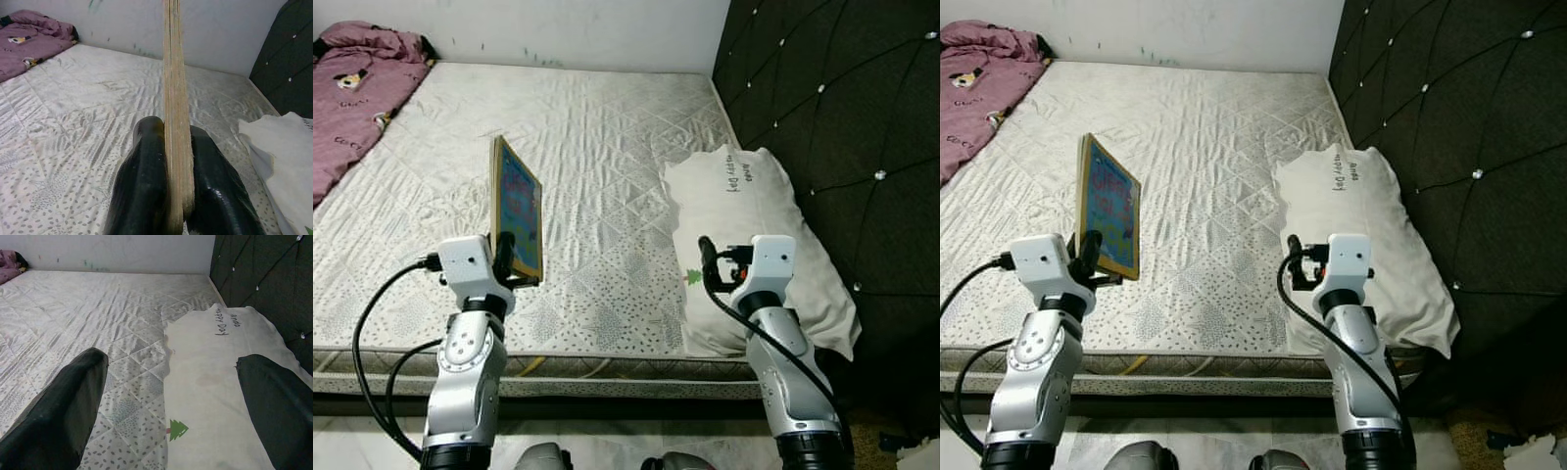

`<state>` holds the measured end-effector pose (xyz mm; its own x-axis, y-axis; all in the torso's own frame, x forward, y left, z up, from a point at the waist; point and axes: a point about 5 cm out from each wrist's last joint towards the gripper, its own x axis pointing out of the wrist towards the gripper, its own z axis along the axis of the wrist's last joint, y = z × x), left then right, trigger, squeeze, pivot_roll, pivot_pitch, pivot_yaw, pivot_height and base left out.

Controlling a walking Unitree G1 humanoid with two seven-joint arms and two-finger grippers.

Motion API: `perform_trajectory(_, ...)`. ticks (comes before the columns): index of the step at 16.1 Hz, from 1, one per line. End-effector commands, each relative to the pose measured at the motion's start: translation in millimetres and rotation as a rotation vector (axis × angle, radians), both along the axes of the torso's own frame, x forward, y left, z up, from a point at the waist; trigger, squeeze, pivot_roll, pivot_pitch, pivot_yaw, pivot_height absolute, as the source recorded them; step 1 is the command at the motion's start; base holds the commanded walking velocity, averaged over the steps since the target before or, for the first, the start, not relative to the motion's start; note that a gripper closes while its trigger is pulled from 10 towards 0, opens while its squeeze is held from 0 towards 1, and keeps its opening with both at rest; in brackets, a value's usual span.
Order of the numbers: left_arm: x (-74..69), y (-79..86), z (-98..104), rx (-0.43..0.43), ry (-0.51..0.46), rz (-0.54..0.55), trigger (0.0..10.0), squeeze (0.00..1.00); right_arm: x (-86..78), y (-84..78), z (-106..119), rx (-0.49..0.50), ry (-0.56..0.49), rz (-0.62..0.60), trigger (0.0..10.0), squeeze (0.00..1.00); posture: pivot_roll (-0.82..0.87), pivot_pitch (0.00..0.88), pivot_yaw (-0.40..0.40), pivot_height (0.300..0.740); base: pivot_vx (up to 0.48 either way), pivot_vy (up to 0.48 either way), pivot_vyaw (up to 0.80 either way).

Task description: Clean up the room

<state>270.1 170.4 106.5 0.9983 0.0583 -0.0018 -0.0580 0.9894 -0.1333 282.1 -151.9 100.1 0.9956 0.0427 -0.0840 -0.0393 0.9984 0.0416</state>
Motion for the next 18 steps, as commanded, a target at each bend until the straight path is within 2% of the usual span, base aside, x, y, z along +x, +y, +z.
perform_trajectory(1,3.6,-0.9,9,0.006,-0.046,0.007,10.0,0.00,2.0,0.9,3,-0.007,-0.010,0.011,10.0,0.00,0.02,0.031,-0.035,0.676,0.000,0.000,0.00)
perform_trajectory(6,4.6,0.2,10,0.003,-0.052,0.035,10.0,0.00,2.8,1.3,3,-0.006,-0.008,0.016,10.0,0.00,0.02,0.029,-0.036,0.616,0.000,0.000,0.00)
perform_trajectory(13,6.6,10.1,9,0.013,-0.037,0.097,10.0,0.00,4.0,3.8,1,-0.027,-0.011,0.041,10.0,0.00,0.03,0.011,-0.046,0.616,0.000,0.000,0.00)
perform_trajectory(18,7.1,8.1,9,0.008,-0.053,0.071,10.0,0.00,6.6,6.0,1,-0.042,-0.022,0.057,10.0,0.00,0.04,0.000,-0.051,0.616,0.048,0.000,0.00)
